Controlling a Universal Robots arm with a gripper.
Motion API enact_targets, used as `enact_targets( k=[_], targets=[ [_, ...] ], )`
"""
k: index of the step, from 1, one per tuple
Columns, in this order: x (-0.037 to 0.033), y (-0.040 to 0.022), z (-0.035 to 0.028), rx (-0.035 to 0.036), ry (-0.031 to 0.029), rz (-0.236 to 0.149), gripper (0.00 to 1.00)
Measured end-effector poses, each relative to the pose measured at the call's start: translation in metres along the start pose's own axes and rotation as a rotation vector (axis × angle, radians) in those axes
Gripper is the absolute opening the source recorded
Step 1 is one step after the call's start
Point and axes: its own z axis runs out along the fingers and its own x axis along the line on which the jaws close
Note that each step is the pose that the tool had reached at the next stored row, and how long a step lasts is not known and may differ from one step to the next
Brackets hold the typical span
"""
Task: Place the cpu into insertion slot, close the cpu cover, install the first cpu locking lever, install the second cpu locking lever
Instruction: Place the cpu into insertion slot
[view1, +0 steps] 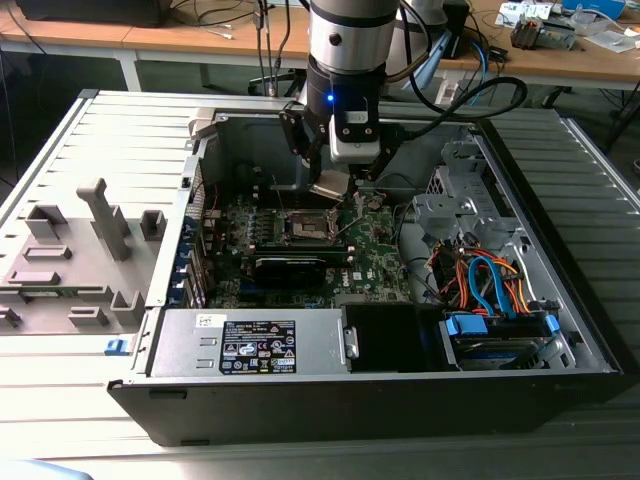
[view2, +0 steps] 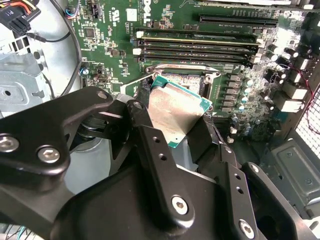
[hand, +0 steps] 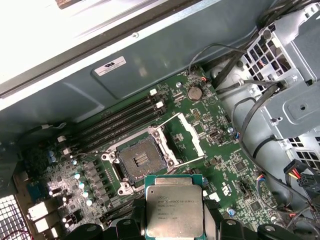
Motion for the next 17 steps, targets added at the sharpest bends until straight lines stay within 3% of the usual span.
enact_targets(
  k=[17],
  targets=[
    [0.0,0.0,0.0002,-0.0004,-0.0017,0.021,0.55]
  ],
)
